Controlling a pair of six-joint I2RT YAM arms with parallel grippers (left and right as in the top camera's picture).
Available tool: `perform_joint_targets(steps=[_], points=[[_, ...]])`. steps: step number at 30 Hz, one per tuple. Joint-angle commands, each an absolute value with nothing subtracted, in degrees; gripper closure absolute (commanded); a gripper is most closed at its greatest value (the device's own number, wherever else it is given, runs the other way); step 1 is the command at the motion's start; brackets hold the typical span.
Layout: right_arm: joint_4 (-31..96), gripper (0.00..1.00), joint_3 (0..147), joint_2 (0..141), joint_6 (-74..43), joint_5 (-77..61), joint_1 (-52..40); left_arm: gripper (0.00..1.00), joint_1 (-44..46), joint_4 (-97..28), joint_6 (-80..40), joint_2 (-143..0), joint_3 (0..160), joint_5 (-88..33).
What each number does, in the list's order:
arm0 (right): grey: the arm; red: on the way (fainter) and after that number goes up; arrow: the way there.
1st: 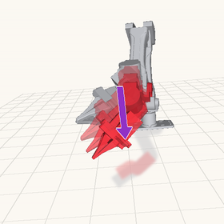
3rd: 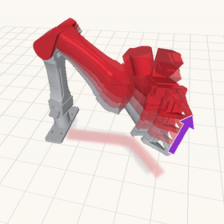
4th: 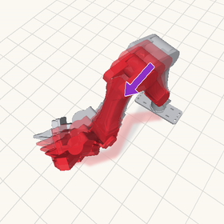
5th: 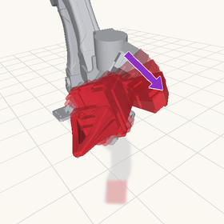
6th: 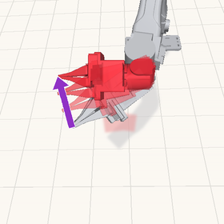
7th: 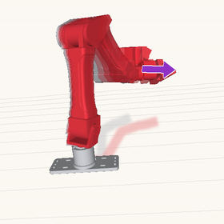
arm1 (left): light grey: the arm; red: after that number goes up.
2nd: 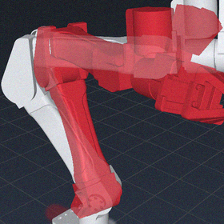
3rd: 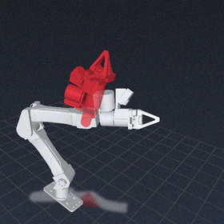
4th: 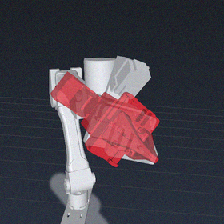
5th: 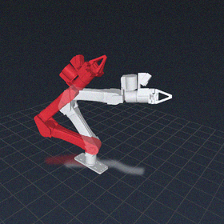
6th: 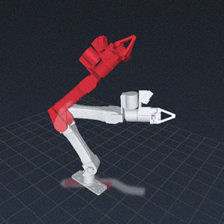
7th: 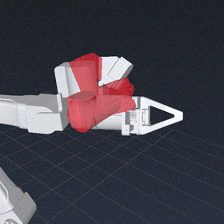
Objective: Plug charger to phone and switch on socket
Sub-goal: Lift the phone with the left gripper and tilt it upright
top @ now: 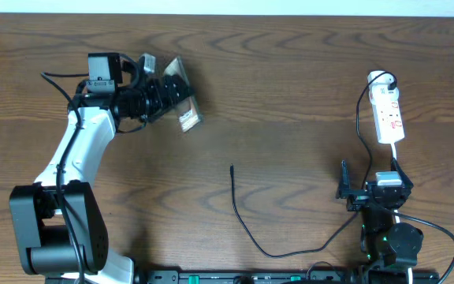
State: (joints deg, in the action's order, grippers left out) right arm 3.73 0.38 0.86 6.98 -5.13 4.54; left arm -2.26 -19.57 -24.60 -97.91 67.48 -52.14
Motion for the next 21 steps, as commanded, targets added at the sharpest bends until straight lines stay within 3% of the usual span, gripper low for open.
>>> perform_joint_targets(steps=[1, 11, 21], points=[[4.01, 0.01, 0.32, 0.75, 7.79, -4.84, 4.03, 0.93, -2.46, -15.55, -40.88, -96.01, 69.36, -65.63], [4.01, 0.01, 0.32, 0.75, 7.79, -4.84, 4.03, 0.93, -2.46, -3.51, -68.49, -96.01, 69.36, -76.60], [4.01, 0.01, 0.32, 0.75, 7.79, -4.84, 4.03, 0.93, -2.46, 5.08, -89.06, -96.01, 69.36, -77.58]])
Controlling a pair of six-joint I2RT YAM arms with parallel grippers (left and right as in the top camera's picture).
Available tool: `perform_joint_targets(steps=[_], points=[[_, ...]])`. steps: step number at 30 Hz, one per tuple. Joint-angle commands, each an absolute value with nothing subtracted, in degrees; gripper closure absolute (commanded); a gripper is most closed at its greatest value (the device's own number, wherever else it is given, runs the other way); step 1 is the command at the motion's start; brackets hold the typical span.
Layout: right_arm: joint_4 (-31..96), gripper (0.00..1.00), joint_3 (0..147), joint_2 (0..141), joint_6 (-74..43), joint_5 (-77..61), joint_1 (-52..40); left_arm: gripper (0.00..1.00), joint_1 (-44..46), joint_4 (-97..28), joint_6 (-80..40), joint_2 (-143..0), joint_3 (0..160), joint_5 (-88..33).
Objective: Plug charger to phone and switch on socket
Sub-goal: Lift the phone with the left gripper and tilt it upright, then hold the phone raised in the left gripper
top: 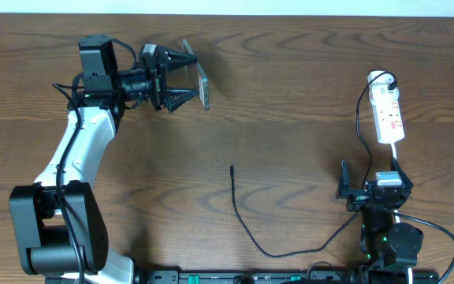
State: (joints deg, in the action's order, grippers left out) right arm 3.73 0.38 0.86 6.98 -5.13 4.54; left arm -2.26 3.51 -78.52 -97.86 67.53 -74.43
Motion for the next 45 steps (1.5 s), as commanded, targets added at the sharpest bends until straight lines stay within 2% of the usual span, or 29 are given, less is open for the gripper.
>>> perform_joint_targets(steps=[1, 11, 45], points=[[4.01, 0.01, 0.32, 0.75, 7.79, -4.84, 4.03, 0.93, -2.46, 5.78, -90.89, -96.01, 69.36, -77.58], [4.01, 0.01, 0.32, 0.75, 7.79, -4.84, 4.03, 0.93, -2.46, 6.98, -97.76, -96.01, 69.36, -77.38], [4.01, 0.01, 0.32, 0.75, 7.79, -4.84, 4.03, 0.93, -2.46, 7.01, -97.71, -96.01, 69.36, -77.60]])
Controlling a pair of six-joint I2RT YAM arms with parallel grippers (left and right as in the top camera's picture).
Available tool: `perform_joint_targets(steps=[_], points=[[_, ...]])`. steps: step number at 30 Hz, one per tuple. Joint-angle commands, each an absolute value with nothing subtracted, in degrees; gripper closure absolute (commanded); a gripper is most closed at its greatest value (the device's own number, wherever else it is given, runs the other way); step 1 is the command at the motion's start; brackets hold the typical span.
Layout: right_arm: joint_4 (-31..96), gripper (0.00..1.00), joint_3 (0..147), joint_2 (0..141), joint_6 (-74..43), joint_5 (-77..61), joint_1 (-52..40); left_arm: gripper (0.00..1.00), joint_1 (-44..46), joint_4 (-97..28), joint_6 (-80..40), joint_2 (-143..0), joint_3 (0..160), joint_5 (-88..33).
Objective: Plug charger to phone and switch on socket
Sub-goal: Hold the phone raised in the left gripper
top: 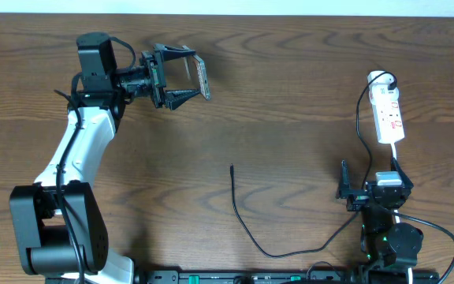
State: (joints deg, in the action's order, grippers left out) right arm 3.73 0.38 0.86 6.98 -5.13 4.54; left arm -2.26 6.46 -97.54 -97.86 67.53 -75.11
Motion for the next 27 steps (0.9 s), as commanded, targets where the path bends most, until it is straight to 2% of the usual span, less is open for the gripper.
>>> perform_joint_targets(steps=[1, 19, 27], points=[[4.01, 0.01, 0.32, 0.75, 7.79, -4.84, 4.03, 0.93, -2.46, 7.03, -97.58, -96.01, 69.36, -77.60], [4.01, 0.01, 0.32, 0.75, 7.79, -4.84, 4.03, 0.93, -2.46, 7.07, -97.56, -96.01, 69.36, -77.58], [4.01, 0.01, 0.32, 0.75, 7.79, -4.84, 4.03, 0.92, -2.46, 10.85, -97.62, -96.01, 69.36, -77.36]])
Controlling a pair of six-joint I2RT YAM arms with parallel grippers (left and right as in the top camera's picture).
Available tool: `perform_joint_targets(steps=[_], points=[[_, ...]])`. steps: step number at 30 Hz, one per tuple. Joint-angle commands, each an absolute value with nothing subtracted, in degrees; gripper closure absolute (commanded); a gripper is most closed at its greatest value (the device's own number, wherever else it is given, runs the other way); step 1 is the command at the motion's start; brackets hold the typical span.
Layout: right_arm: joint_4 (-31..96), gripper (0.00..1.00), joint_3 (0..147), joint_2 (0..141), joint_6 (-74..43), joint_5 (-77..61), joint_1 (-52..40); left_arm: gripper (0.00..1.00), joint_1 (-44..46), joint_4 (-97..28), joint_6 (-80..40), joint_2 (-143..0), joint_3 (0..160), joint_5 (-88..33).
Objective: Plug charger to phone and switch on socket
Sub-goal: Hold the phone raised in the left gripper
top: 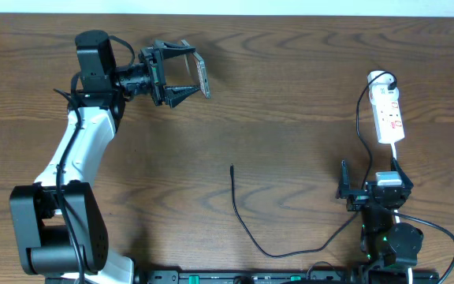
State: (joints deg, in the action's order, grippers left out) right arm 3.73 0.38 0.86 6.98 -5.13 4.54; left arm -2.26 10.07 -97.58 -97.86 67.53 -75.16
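The phone [202, 76] hangs above the far left of the table, tilted on edge, and my left gripper [189, 71] is shut on it with the fingers spread wide across it. A black charger cable [247, 229] lies on the table, its free plug end [232, 168] pointing to the far side at mid table. It loops along the near edge and runs up to the white socket strip [389, 114] at the far right. My right gripper [344, 180] rests at the near right, fingers together, holding nothing.
The brown wooden table [290, 71] carries only the cable and the strip. The right arm's base [388, 237] sits at the near right edge, the left arm's base [50, 233] at the near left.
My left gripper and the phone have shifted very slightly left and farther away. The cable, the socket strip and the right arm are unchanged.
My left gripper first held the phone lying flatter, at the far left. Then the wrist was turned and the phone stood edge-on at the fingertips. After that it sat tilted between the spread fingers, as it does now. The right arm and the cable never moved.
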Motion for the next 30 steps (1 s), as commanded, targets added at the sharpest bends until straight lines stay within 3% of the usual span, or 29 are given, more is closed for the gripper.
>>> perform_joint_targets(steps=[1, 20, 30], points=[[4.01, 0.01, 0.32, 0.75, 7.79, -4.84, 4.03, 0.93, -2.46, 10.85, -97.62, -96.01, 69.36, -77.36], [4.01, 0.01, 0.32, 0.75, 7.79, -4.84, 4.03, 0.92, -2.46, 13.04, -97.12, -96.01, 69.34, -76.25], [4.01, 0.01, 0.32, 0.75, 7.79, -4.84, 4.03, 0.93, -2.46, 14.24, -90.43, -96.01, 69.34, -67.75]])
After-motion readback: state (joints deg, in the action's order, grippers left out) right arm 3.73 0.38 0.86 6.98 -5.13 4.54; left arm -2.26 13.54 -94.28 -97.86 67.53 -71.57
